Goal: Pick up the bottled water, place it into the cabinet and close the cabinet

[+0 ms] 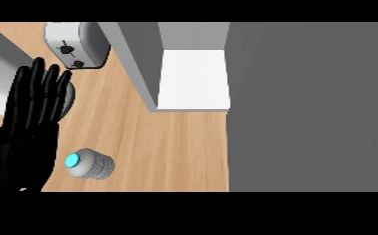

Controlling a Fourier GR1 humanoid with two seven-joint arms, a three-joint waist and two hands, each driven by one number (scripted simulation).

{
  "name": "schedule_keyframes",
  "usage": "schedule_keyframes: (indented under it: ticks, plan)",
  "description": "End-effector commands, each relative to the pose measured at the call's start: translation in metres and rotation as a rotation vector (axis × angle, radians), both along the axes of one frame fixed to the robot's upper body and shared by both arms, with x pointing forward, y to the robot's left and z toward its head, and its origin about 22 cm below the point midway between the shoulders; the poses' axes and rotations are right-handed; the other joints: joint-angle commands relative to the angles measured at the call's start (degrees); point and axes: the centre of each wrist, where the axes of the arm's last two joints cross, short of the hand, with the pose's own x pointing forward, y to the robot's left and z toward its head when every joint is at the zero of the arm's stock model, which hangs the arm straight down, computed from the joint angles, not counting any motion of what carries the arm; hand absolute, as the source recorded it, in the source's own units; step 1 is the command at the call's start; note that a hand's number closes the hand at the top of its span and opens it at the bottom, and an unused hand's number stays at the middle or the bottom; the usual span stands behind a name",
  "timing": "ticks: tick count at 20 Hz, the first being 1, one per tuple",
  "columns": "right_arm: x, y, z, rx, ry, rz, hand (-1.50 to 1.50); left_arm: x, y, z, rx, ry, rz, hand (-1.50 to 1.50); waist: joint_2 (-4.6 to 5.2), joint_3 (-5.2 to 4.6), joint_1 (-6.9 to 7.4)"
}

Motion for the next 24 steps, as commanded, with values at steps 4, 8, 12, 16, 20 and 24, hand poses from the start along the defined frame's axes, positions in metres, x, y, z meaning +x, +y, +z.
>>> schedule_keyframes:
  ticks: [4, 8, 12, 16, 20, 24]
  plan:
    - [-0.036, 0.012, 0.009, 0.050, -0.043, 0.008, -1.50, -0.033, 0.046, 0.013, 0.064, -0.025, -0.147, -1.50, 1.36, 0.83, 0.85]
    - [-0.045, 0.008, -0.014, 0.171, 0.221, 0.109, -1.50, -0.042, 0.065, -0.026, -0.017, 0.266, -0.181, -1.50, 1.30, 0.83, 1.04]
    - [-0.071, 0.016, 0.009, 0.173, 0.250, 0.113, -1.50, -0.076, 0.081, -0.019, -0.016, 0.269, -0.213, -1.50, 1.30, 0.81, 1.26]
    - [-0.104, 0.012, 0.016, 0.176, 0.251, 0.122, -1.50, -0.092, 0.092, 0.002, -0.018, 0.293, -0.187, -1.50, 1.34, 0.88, 0.67]
    - [-0.105, 0.011, 0.023, 0.170, 0.270, 0.121, -1.50, -0.099, 0.106, 0.006, -0.001, 0.318, -0.157, -1.50, 1.51, 0.87, 0.77]
    - [-0.133, 0.009, 0.020, 0.178, 0.258, 0.115, -1.50, -0.110, 0.112, -0.023, 0.014, 0.353, -0.132, -1.50, 1.34, 0.87, 0.20]
